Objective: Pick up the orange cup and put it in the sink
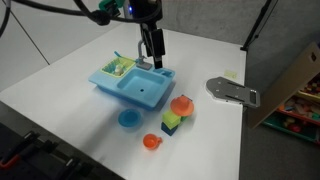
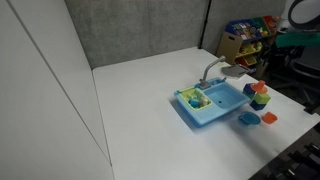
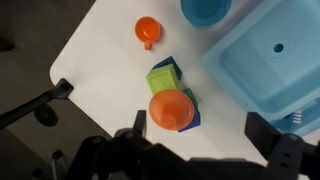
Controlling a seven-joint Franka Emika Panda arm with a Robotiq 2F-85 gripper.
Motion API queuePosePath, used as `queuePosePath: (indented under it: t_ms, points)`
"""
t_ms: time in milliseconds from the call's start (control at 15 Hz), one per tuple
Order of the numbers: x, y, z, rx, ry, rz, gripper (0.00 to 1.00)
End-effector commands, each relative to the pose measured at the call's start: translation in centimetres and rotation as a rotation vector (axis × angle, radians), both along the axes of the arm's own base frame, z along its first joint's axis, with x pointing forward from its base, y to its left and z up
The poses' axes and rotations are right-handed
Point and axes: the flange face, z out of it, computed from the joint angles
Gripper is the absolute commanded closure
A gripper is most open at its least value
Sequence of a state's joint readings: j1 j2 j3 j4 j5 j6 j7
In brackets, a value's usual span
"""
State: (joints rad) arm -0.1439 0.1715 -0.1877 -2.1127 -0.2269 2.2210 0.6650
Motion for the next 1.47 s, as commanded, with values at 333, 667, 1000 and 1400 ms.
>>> queuePosePath:
  t_ms: [333, 667, 1000, 1400]
  points:
    - [3.4, -3.5, -3.4, 0.098, -0.046, -0.082, 0.0]
    - [2.9, -7.0, -5.3, 0.103, -0.068, -0.153, 0.0]
    - [1.4, -11.0, -7.4, 0.058, -0.133, -0.224, 0.0]
    - [0.9, -13.2, -11.5, 0.068, -0.134, -0.295, 0.0]
